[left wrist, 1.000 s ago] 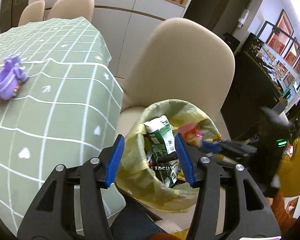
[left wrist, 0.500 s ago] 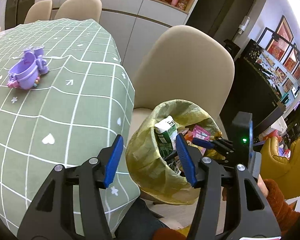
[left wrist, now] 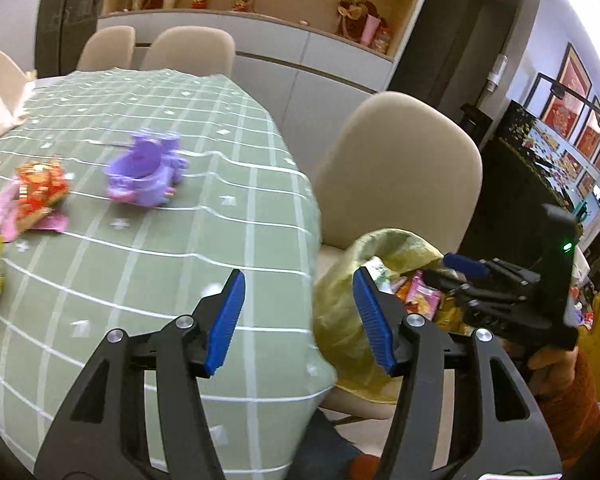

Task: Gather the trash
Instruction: 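Move both tools back over the table toward the yellow and red snack packets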

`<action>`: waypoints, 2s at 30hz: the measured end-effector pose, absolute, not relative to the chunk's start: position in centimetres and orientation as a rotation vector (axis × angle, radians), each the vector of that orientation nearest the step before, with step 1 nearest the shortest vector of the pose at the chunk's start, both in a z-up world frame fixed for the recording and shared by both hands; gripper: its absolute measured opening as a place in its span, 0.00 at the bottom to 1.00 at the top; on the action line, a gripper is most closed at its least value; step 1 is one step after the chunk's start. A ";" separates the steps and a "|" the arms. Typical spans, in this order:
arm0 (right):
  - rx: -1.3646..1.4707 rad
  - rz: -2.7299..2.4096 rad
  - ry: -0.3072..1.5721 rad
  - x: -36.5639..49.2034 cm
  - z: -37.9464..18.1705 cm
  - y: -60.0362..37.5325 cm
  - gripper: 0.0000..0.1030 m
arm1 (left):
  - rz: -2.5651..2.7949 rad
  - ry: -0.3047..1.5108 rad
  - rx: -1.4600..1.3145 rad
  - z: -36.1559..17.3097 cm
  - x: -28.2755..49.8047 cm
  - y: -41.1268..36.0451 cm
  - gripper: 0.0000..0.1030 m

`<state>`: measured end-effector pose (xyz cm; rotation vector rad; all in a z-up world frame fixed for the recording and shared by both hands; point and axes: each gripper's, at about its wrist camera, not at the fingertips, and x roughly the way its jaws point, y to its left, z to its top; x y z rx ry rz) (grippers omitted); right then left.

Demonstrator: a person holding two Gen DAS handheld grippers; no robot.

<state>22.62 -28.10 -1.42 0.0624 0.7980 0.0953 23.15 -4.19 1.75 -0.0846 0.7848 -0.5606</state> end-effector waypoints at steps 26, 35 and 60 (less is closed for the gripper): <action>-0.097 0.343 0.723 27.3 -0.5 -8.8 0.52 | -0.033 0.861 -0.372 -0.5 28.0 19.5 0.57; -0.085 0.345 0.726 28.0 -0.6 -8.7 0.52 | -0.027 0.885 -0.203 -1.7 30.4 17.2 0.29; -0.080 0.420 0.820 42.9 -0.3 5.9 0.52 | -0.043 0.787 -0.393 -0.1 28.2 25.4 0.52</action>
